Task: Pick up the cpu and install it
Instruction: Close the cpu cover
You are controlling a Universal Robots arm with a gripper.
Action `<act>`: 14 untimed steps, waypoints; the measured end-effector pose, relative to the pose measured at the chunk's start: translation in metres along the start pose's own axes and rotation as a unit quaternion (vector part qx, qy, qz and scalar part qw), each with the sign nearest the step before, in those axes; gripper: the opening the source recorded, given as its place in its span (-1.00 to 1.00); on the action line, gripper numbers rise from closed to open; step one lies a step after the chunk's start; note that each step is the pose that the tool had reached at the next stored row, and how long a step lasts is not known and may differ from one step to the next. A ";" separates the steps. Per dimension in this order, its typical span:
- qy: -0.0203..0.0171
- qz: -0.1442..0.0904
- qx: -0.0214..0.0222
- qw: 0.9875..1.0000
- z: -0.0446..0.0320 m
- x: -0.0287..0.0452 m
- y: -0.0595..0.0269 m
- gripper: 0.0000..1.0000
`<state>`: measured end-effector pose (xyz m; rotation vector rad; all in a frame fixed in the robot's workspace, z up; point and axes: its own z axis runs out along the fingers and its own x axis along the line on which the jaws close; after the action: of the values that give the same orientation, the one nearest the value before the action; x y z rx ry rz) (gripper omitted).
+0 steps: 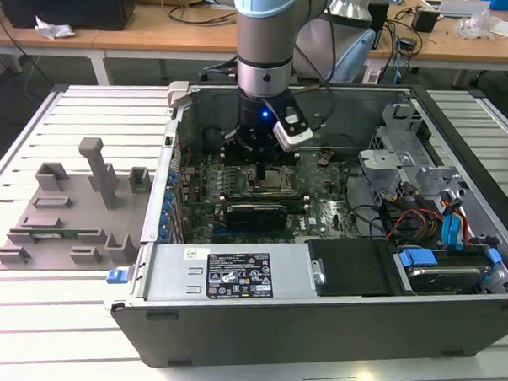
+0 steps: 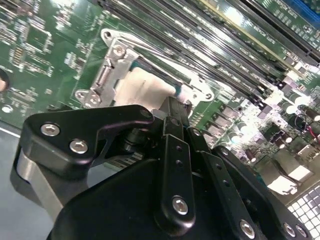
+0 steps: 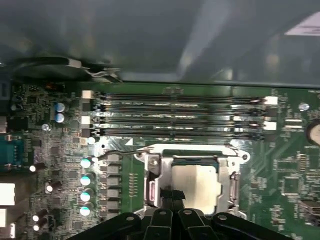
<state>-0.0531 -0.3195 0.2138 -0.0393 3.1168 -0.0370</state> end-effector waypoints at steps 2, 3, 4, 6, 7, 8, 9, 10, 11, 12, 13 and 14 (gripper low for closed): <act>0.000 0.000 0.000 1.000 0.0021 0.0023 0.0001 -0.79; 0.000 0.000 0.000 1.000 0.0027 0.0032 0.0001 -0.79; 0.000 0.000 0.000 1.000 0.0036 0.0045 0.0002 -0.79; 0.000 0.000 0.000 1.000 0.0051 0.0059 0.0002 -0.79; 0.000 0.000 0.000 1.000 0.0056 0.0062 0.0003 -0.79; 0.000 0.000 0.000 1.000 0.0061 0.0064 0.0003 -0.79; 0.000 0.000 0.000 1.000 0.0066 0.0067 0.0003 -0.79; 0.000 0.000 0.000 1.000 0.0085 0.0077 0.0003 -0.79; 0.000 0.000 0.000 1.000 0.0096 0.0079 0.0004 -0.79; 0.000 0.000 0.000 1.000 0.0099 0.0103 0.0005 -0.79; 0.000 0.000 0.000 1.000 0.0091 0.0103 0.0004 -0.79; 0.000 0.000 0.000 1.000 0.0083 0.0103 0.0004 -0.79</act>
<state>-0.0633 -0.3196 0.2052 -0.0394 3.1173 -0.0369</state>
